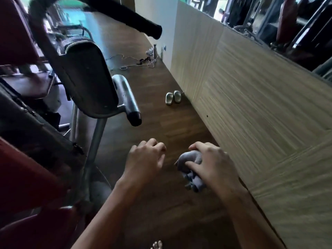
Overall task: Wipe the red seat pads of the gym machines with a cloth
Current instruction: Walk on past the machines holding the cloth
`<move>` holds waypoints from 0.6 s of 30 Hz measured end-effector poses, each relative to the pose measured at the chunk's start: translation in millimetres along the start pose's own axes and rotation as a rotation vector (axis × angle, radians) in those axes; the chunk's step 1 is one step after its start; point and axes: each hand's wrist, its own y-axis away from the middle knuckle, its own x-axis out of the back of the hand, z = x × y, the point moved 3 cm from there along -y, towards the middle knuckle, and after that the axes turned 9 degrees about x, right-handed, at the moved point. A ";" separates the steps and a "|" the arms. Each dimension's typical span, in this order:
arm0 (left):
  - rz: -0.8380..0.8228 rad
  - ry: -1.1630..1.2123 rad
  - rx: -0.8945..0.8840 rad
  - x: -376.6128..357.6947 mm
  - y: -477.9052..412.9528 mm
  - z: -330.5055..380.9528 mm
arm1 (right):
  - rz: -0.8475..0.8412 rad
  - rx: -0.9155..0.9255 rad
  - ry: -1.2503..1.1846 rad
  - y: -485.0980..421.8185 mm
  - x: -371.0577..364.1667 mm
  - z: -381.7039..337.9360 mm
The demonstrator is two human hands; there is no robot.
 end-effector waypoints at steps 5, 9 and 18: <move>0.035 0.034 0.016 -7.6 -68.6 15.6 | 0.009 -0.027 -0.027 -62.1 -6.1 32.2; 0.024 0.043 0.050 -19.6 -124.8 29.9 | 0.004 -0.010 -0.053 -123.5 -5.5 66.4; 0.062 0.002 0.236 -23.0 -292.5 72.4 | -0.097 0.225 0.031 -312.9 49.0 143.8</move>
